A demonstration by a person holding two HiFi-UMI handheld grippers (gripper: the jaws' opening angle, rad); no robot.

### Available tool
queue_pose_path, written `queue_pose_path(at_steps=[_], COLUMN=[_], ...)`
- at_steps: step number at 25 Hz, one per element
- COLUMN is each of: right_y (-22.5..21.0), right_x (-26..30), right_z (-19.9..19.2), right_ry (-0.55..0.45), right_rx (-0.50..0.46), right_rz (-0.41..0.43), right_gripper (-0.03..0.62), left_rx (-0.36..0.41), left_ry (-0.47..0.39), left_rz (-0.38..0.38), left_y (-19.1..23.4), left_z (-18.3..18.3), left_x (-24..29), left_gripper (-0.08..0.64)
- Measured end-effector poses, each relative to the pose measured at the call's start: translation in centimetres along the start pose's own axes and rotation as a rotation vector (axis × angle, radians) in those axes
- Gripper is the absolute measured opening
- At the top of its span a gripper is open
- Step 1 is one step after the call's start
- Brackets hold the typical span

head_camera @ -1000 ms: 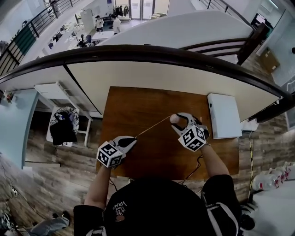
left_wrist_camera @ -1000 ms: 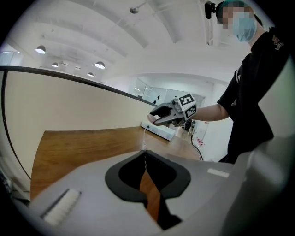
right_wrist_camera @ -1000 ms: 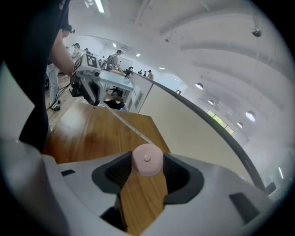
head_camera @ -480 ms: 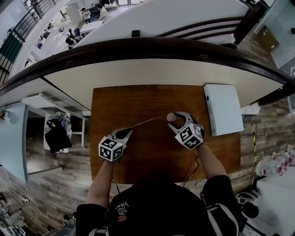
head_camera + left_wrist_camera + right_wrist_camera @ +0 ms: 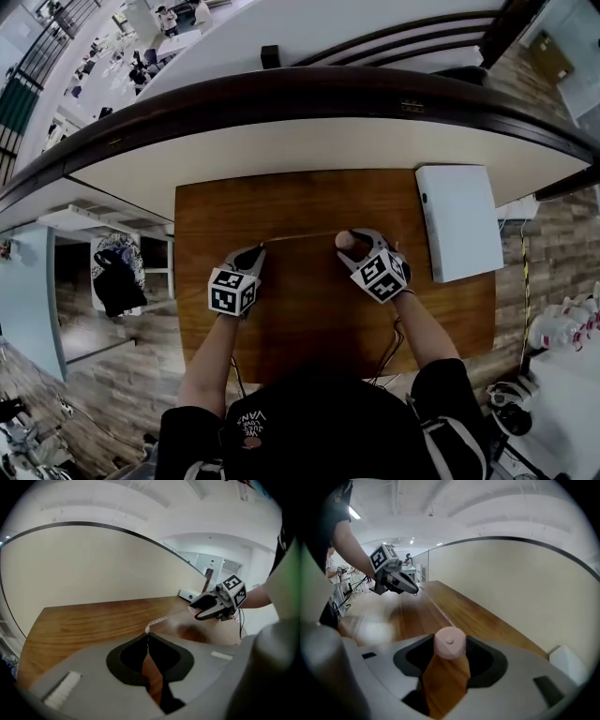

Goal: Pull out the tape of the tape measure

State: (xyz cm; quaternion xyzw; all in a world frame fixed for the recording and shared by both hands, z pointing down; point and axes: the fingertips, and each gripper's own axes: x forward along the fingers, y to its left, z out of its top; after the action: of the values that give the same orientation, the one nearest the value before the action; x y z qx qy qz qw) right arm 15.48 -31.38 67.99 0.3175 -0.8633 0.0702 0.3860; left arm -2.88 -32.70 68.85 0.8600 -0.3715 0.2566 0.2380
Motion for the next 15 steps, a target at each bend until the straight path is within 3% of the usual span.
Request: queue_pose_path(at_steps=[7, 15], right_y=[-0.2, -1.1], right_x=[1.5, 2.2], right_z=[-2.1, -3.4], right_ry=[0.045, 0.063], right_rx=[0.041, 0.124], right_rz=[0.004, -0.017], right_gripper=[0.215, 0.215], left_rx=[0.032, 0.033], left_ry=[0.087, 0.145], left_rz=[0.054, 0.057], left_y=[1.2, 1.6], left_z=[-0.9, -1.5], left_x=[2.4, 4.0], left_gripper=[0.018, 0.033])
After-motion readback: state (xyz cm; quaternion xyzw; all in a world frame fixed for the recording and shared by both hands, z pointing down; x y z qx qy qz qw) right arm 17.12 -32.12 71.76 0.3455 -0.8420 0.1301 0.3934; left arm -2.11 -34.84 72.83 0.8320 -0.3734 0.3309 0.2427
